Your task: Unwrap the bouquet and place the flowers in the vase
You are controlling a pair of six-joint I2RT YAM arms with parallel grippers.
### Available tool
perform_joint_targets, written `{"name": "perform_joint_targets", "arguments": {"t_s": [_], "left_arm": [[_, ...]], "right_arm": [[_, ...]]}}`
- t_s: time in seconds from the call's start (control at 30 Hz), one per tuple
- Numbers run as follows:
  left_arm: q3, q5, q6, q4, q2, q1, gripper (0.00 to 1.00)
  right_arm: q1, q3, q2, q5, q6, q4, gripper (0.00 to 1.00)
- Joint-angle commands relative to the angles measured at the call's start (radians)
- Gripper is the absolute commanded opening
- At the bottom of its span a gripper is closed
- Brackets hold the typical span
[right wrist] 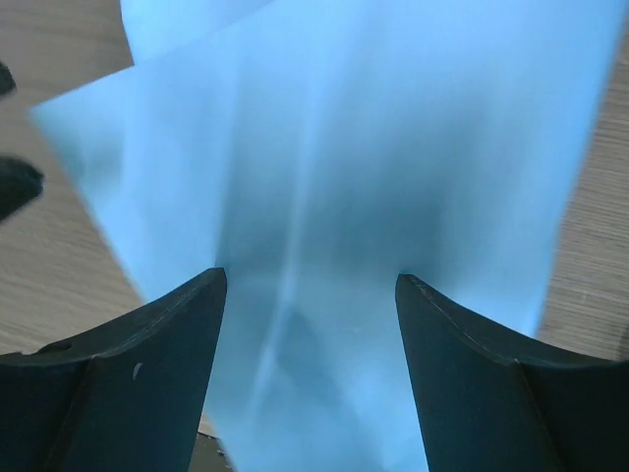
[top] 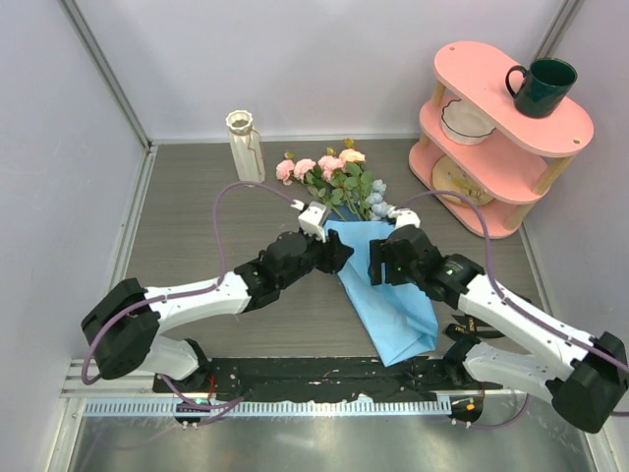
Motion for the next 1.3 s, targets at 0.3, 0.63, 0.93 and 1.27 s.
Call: {"name": "perform_joint_targets", "arguments": {"t_s": [0.3,0.63,0.93,1.27], "left_arm": [[-0.185,-0.225,-0.012,0.157,-0.033,0.051,0.57],[-0.206,-0.280,-0.019,0.176,-0.027,0.052,0.62],[-0.220,-0.300,-0.021,0.186,-0.033,0.054,0.63],[-0.228,-0.310,-0.021,0.189,-0.038,0.054,0.63]], "right_arm": [[0.236,0.122,0.154,0.343,0.027,-0.013,0.89],[0.546,0.236,0.360,0.610,0.066,-0.101,0.95],[0.566,0.273,0.549,0.854,0.223,-0.264,0.97],[0.223,0.280,0.383,0.935,0.380,-0.409,0.98]]}}
